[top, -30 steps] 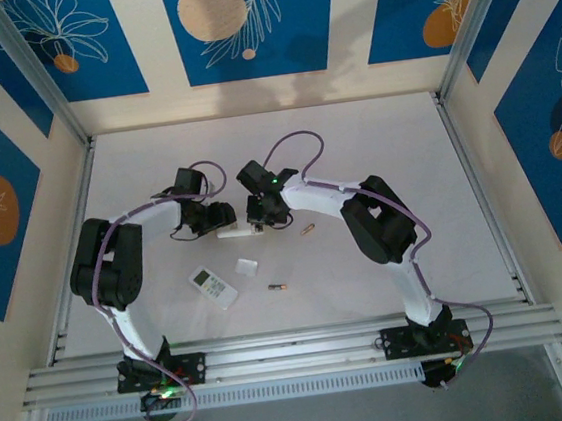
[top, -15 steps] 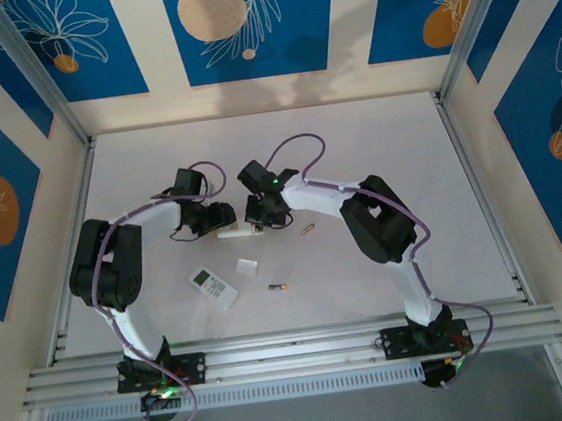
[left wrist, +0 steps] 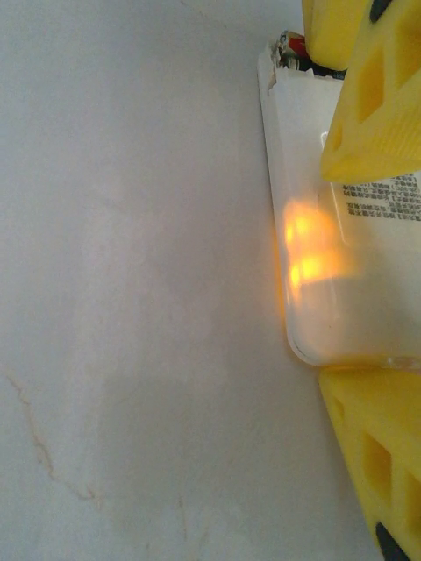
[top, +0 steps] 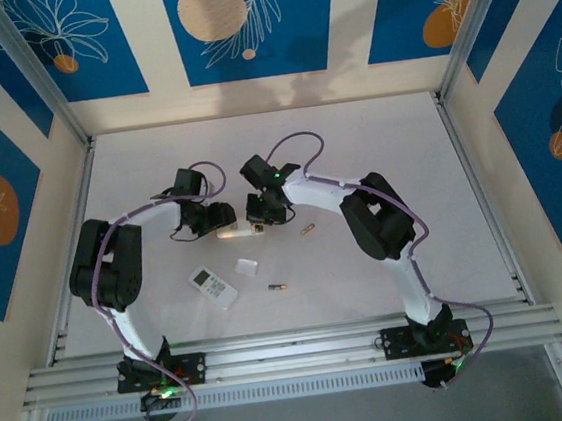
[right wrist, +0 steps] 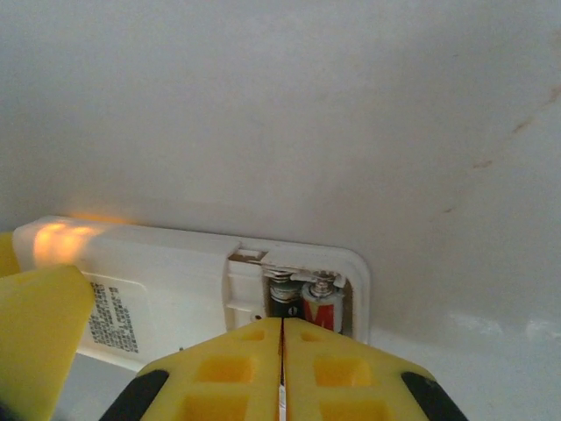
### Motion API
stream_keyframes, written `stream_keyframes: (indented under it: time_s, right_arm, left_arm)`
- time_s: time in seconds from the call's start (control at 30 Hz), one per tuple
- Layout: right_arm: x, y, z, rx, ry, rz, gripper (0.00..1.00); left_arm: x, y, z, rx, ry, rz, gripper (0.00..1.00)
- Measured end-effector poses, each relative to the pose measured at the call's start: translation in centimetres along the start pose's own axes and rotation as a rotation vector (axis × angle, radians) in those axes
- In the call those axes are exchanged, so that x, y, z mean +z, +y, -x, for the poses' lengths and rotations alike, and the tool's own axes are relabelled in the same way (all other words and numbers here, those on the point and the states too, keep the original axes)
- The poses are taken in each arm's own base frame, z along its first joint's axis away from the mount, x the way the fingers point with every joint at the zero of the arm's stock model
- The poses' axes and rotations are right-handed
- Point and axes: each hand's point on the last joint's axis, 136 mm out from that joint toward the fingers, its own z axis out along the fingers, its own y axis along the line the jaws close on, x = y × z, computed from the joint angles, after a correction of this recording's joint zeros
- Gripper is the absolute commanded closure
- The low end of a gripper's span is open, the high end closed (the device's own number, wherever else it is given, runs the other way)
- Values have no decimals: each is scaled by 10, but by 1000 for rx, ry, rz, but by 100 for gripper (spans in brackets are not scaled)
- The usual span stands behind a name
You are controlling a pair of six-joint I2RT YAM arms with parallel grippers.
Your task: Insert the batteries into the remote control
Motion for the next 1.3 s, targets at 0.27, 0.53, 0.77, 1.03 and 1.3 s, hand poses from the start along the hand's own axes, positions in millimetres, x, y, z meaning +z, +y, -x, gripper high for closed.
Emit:
stream_keyframes:
  time_s: [0.27,0.53,0.77,1.03,1.3]
  right_arm:
    - [-13,15,6,-34,16,19,88]
    - [-14,1,9,-51,-9,-49,89]
    - [-13,-5,12,-68,-27,-78,88]
    - [-4,-15,9,-70,-20,-109,89]
    - [-2,-15,8,-79,-20,-113,91]
  left_arm:
    - [0,0,0,0,1,-1,43]
    - [0,-1,0,0,2,-5,43]
    - [0,-1,-1,0,4,-6,43]
    - [0,-1,-1,0,4,-7,43]
    - [0,-1,-1,0,4,-6,43]
